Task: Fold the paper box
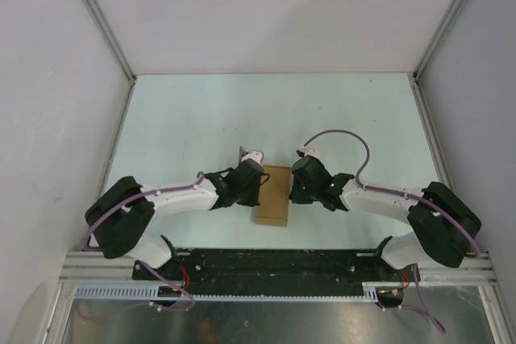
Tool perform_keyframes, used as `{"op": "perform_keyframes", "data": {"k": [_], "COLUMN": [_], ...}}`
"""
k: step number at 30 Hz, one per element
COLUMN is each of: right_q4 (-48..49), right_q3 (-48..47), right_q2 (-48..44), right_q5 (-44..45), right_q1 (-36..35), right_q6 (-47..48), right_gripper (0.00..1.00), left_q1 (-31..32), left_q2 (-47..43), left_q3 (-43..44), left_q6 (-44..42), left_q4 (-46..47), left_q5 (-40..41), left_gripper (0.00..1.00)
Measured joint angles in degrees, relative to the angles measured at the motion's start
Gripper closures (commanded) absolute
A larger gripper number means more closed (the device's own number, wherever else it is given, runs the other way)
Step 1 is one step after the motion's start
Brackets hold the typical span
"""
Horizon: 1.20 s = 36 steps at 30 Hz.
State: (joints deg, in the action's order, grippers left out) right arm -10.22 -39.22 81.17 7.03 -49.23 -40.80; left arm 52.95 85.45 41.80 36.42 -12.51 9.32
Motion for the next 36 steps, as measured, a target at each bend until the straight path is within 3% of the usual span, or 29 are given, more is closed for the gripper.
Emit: {"op": "perform_keyframes", "data": {"k": [4,5,6,8,11,24,28,30,36], "right_q4": [-0.28,-0.70,-1.90,-3.76,-6.78,-20.68,-22.62,-23.41,-23.76], "right_q3": [-1.51,-1.53,-1.53,-1.53,-1.53,-1.14,1.05,1.88,5.81], "right_q2": [-0.44,-0.90,-1.88,-3.91,-8.04,-26.75,-35.85,-39.71,-50.18], "right_q5": [0.26,0.50,1.03,1.97,3.34,10.54,13.79,15.72,20.74], "right_q1": [0.24,0.31,0.52,1.22,2.93,7.96,8.37,8.39,8.39], "right_q6": [0.46,0.57,0.81,1.22,2.32,2.71,1.81,1.73,2.60], "right_gripper": [0.97,0.94,0.92,0.82,0.67,0.20,0.11,0.00,0.00], "left_q1": [-4.74,-5.55,-6.38,-7.69,-8.28,-8.48,-8.48,-8.48,-8.50], "left_q2": [-2.14,-2.75,-3.50,-5.68,-9.62,-31.93,-37.62,-39.65,-42.71], "left_q3": [-0.02,-0.02,-0.07,-0.70,-2.19,-7.32,-7.41,-7.41,-7.41], "left_q6": [-1.44,-1.92,-2.19,-2.21,-2.23,0.20,0.70,0.70,0.66], "left_q4": [-0.07,-0.11,-0.22,-0.48,-1.92,-10.88,-12.90,-13.81,-15.30], "left_q5": [-0.22,-0.17,0.04,0.79,1.44,6.14,8.55,9.68,12.22], "left_gripper": [0.67,0.53,0.46,0.32,0.20,0.02,0.00,0.00,0.00]}}
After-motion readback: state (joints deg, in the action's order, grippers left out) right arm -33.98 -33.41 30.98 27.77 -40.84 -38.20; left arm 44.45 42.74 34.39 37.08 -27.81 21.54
